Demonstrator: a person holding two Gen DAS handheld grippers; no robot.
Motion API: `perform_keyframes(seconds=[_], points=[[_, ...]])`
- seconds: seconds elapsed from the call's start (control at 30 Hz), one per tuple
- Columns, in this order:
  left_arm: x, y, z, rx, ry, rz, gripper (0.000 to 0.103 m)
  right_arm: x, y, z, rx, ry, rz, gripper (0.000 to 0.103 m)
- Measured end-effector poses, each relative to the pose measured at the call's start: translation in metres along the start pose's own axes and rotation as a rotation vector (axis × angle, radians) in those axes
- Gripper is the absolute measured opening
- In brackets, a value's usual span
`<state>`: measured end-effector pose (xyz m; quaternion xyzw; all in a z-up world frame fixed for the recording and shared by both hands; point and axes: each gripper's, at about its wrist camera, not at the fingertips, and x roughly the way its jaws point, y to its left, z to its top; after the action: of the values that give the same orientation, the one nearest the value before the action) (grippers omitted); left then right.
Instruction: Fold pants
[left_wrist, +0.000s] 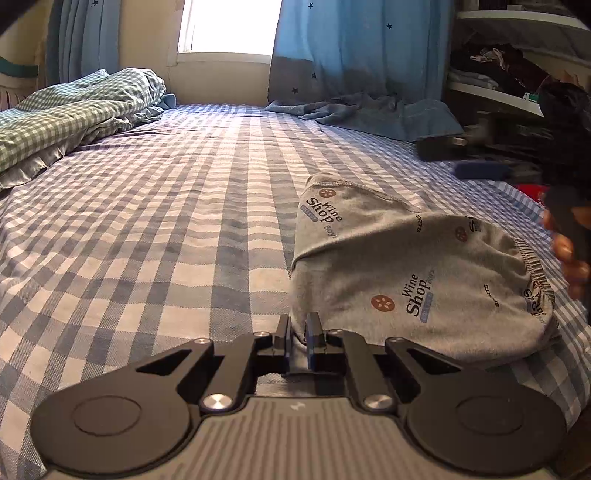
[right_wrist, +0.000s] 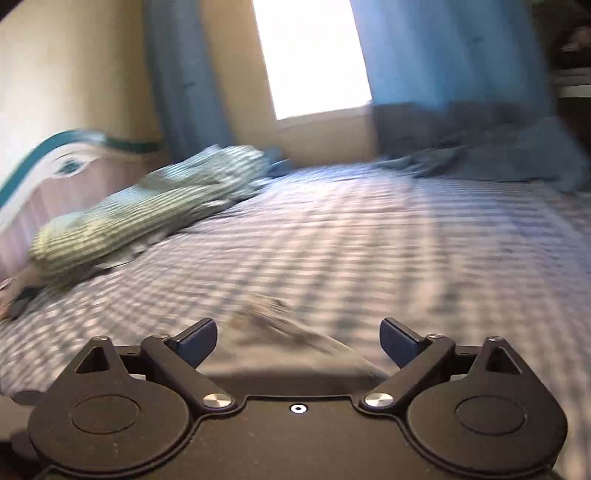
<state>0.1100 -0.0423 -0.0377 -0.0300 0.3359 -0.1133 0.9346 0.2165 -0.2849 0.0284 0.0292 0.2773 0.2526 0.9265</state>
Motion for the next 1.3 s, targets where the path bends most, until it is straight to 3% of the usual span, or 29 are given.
perform_keyframes(seconds=[0.13, 0.17, 0.2, 0.23, 0.43, 0.5, 0.63, 0.67, 0.7, 0.77, 0.83, 0.87, 0.9, 0.97, 1.03, 1.1, 1.2, 1.3], points=[[0.002, 0.0, 0.001, -0.01, 0.003, 0.001, 0.008, 0.081, 0.015, 0.025, -0.094, 0.171, 0.059, 0.063], [0.002, -0.001, 0.0, -0.007, 0.003, 0.0, 0.007, 0.094, 0.019, 0.026, -0.124, 0.212, 0.048, 0.051], [0.002, 0.0, 0.0, -0.004, 0.004, -0.002, 0.007, 0.106, 0.022, 0.026, -0.16, 0.248, 0.02, 0.022], [0.001, 0.0, 0.001, -0.001, 0.004, -0.004, 0.007, 0.111, 0.024, 0.025, -0.176, 0.266, 0.014, 0.012], [0.0, -0.001, -0.004, 0.047, 0.0, -0.006, 0.006, 0.109, 0.012, 0.031, -0.158, 0.195, -0.038, 0.0], [-0.001, -0.005, -0.007, 0.073, -0.005, 0.007, 0.006, 0.115, 0.002, 0.03, -0.16, 0.174, -0.109, 0.0], [-0.004, -0.01, -0.011, 0.101, -0.02, 0.027, 0.006, 0.112, -0.014, 0.024, -0.132, 0.151, -0.139, 0.0], [-0.007, -0.01, -0.011, 0.114, -0.021, 0.023, 0.007, 0.101, -0.015, 0.024, -0.114, 0.12, -0.147, 0.012], [-0.01, -0.009, -0.01, 0.116, -0.016, 0.016, 0.009, 0.087, -0.016, 0.026, -0.094, 0.093, -0.157, 0.033], [-0.016, 0.001, 0.0, 0.059, -0.009, 0.007, 0.015, 0.05, -0.011, 0.025, -0.086, 0.038, -0.175, 0.063], [-0.018, 0.011, 0.015, 0.005, -0.033, 0.007, 0.016, 0.004, -0.003, 0.008, -0.088, -0.03, -0.219, 0.081], [-0.016, 0.012, 0.024, -0.001, -0.05, 0.015, 0.024, -0.015, 0.002, -0.006, -0.093, -0.063, -0.261, 0.097], [-0.01, 0.011, 0.036, 0.003, -0.062, 0.03, 0.042, -0.031, 0.009, -0.023, -0.113, -0.094, -0.326, 0.101], [0.008, 0.001, 0.056, 0.028, -0.079, 0.037, 0.058, -0.049, 0.021, -0.058, -0.188, -0.133, -0.503, 0.102], [0.034, -0.014, 0.075, 0.069, -0.104, 0.033, 0.059, -0.054, 0.025, -0.086, -0.254, -0.137, -0.691, 0.102], [0.066, -0.032, 0.087, 0.115, -0.088, 0.091, 0.059, -0.057, 0.015, -0.107, -0.284, -0.112, -0.833, 0.102], [0.115, -0.045, 0.086, 0.176, -0.025, 0.168, 0.06, -0.062, -0.007, -0.136, -0.271, -0.076, -0.931, 0.102], [0.129, -0.038, 0.075, 0.106, -0.033, 0.191, 0.075, -0.076, -0.02, -0.152, -0.213, -0.11, -0.95, 0.102]])
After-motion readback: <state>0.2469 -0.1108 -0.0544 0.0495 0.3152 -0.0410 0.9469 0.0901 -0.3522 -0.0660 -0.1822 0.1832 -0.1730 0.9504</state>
